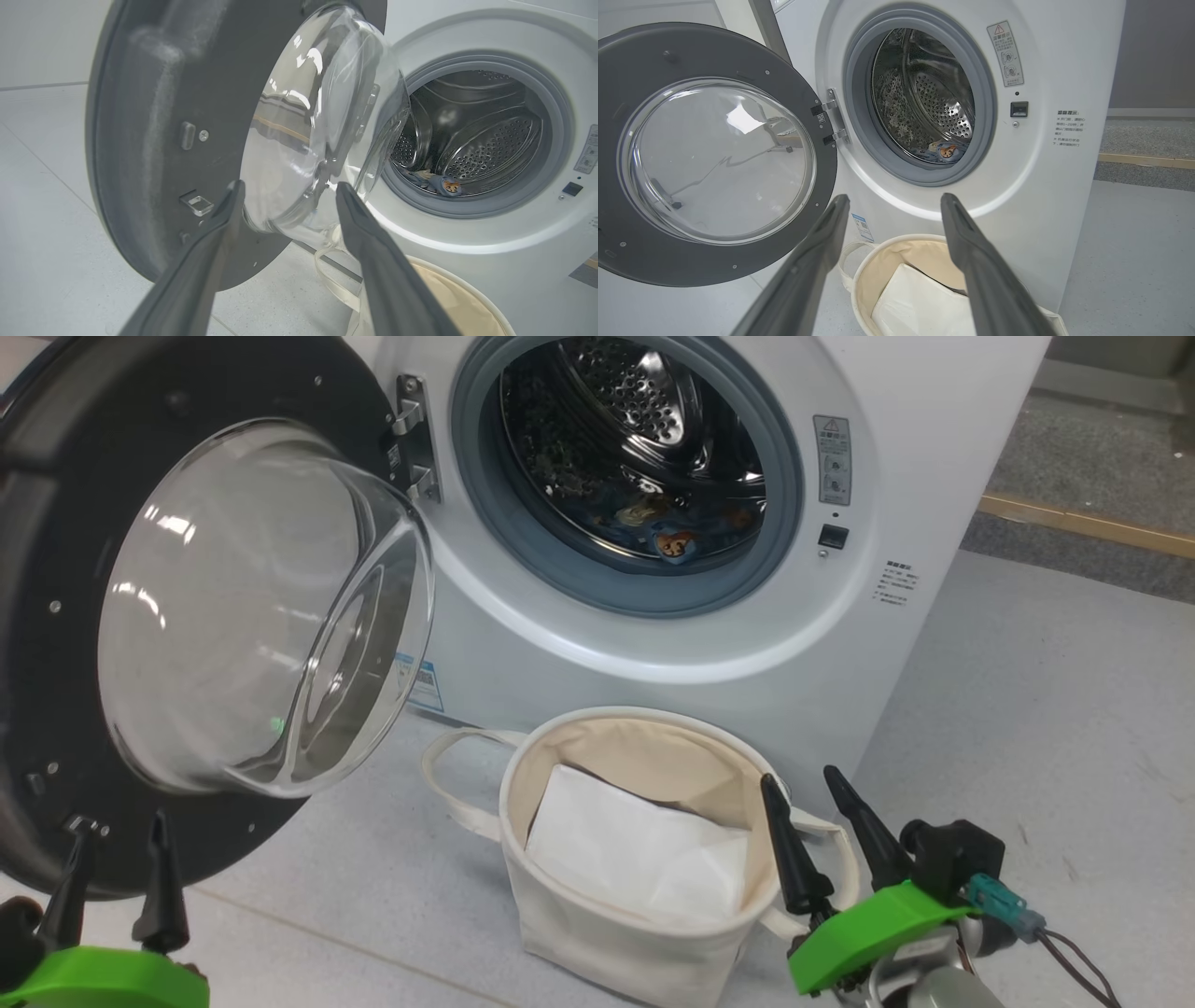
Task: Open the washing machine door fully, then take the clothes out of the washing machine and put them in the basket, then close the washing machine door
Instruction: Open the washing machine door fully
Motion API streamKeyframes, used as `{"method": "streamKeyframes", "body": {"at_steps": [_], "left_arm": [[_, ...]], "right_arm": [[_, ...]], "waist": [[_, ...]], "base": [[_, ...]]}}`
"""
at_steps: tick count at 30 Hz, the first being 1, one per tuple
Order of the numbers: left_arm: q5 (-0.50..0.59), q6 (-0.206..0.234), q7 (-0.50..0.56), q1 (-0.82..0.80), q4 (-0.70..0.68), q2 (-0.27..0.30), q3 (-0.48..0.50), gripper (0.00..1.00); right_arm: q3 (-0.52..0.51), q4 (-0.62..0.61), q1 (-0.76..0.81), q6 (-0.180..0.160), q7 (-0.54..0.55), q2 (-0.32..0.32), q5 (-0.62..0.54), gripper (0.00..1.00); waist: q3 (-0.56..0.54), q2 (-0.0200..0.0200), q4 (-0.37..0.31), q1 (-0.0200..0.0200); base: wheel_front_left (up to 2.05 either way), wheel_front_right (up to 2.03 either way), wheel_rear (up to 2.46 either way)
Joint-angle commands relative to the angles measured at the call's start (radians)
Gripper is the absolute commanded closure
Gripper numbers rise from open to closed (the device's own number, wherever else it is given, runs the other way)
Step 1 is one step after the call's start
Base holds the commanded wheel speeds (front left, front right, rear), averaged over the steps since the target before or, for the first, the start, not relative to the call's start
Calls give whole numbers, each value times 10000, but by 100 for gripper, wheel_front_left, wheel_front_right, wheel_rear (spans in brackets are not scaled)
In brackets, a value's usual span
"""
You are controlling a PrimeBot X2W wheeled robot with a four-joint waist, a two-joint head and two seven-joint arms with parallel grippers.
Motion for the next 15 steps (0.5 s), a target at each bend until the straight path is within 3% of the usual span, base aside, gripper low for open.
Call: {"method": "streamKeyframes", "body": {"at_steps": [1,8,15], "left_arm": [[101,63,18,-484,-439,268,384,0],[32,149,365,85,-1661,40,52,0],[-412,-184,639,389,-2192,-91,-139,0]], "right_arm": [[164,-281,-391,12,-116,48,46,0],[252,-221,-491,12,-188,104,79,0],[278,-308,-599,12,-147,138,-83,0]], "waist": [[2,-1,10,0],[4,-1,-278,0],[129,-1,-1120,0]], "base": [[0,0,0],[0,0,0],[0,0,0]]}}
